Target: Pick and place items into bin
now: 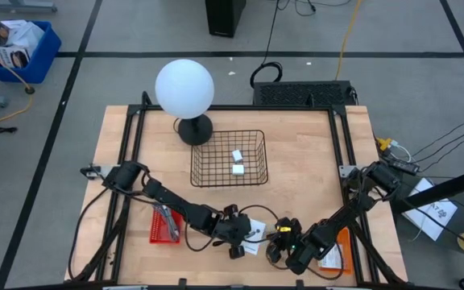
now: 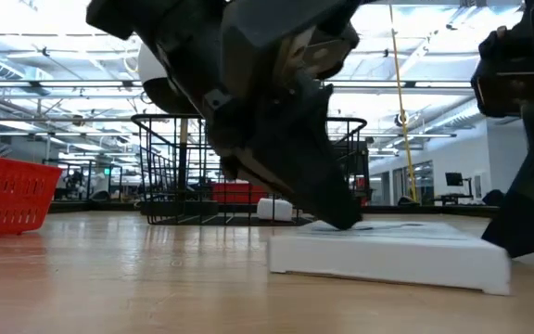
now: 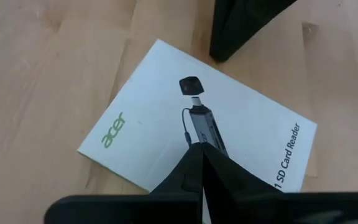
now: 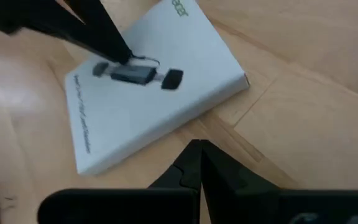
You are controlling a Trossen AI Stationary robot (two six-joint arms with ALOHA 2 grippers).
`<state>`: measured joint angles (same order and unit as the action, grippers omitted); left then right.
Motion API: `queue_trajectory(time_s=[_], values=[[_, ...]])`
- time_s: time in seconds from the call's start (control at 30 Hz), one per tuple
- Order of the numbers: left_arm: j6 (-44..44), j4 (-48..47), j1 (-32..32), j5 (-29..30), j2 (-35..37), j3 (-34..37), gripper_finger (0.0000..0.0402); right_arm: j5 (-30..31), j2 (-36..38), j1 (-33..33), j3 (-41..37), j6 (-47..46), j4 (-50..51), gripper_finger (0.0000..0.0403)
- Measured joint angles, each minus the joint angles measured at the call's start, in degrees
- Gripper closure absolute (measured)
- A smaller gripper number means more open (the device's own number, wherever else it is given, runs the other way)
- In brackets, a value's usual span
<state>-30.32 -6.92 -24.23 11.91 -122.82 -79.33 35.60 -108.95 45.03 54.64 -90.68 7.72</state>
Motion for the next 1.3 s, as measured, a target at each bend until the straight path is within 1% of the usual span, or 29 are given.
queue_trajectory(time_s=[0.13, 0.23, 0.4, 0.47, 0.53, 0.63, 0.77, 0.83, 0.9, 1.03, 1.1, 1.17, 1.3], values=[[-0.9, -0.1, 0.0, -1.4, 0.0, 0.0, 0.0397, 0.1, 0.0, 0.4, -3.4, -0.1, -6.9, 0.0403], [-1.4, -0.2, -0.2, -0.8, 0.0, 0.0, 0.0399, -0.3, -0.1, 0.2, -3.8, 0.5, -7.3, 0.0403], [-1.4, -3.4, -1.6, 1.8, 2.1, 0.2, 0.0399, -1.6, -0.2, -0.2, -3.8, 0.7, -6.8, 0.0403], [-3.3, -6.6, -2.1, 4.2, 2.7, 0.1, 0.0398, -1.9, -0.2, -0.1, -3.9, 0.7, -6.9, 0.0403], [-4.3, -7.0, -2.5, 6.0, 2.7, 0.2, 0.0395, -2.2, -0.2, -0.2, -3.9, 0.7, -6.8, 0.0403], [-3.4, -7.8, -2.9, 6.5, 2.8, 0.1, 0.0395, -2.3, -0.2, -0.2, -3.9, 0.7, -6.9, 0.0403], [-7.8, -12.8, -3.2, 7.6, 2.9, 0.0, 0.0397, -2.4, -0.3, -0.2, -3.9, 1.4, -8.8, 0.0403], [-8.8, -15.7, -3.6, 10.6, 3.0, -0.1, 0.0393, -2.4, -0.3, -0.3, -3.9, 1.8, -9.6, 0.0403], [-9.9, -16.9, -4.1, 12.3, 3.1, -0.1, 0.0394, -2.6, -0.3, -0.5, -3.9, 2.2, -9.8, 0.0403], [-9.8, -17.1, -5.5, 13.3, 3.9, 0.0, 0.0397, -2.8, -0.3, -1.1, -3.9, 3.1, -9.9, 0.0403], [-10.4, -19.7, -6.2, 14.1, 4.9, 0.1, 0.0393, -2.7, -0.3, -1.3, -3.9, 4.3, -10.5, 0.0403], [-12.2, -20.9, -6.6, 15.2, 5.9, 0.0, 0.0394, -2.4, -0.3, -1.4, -3.9, 5.6, -11.2, 0.0403], [-17.2, -27.4, -6.7, 17.0, 6.7, 0.0, 0.0397, -2.4, -0.3, -1.8, -3.9, 7.6, -13.0, 0.0403]])
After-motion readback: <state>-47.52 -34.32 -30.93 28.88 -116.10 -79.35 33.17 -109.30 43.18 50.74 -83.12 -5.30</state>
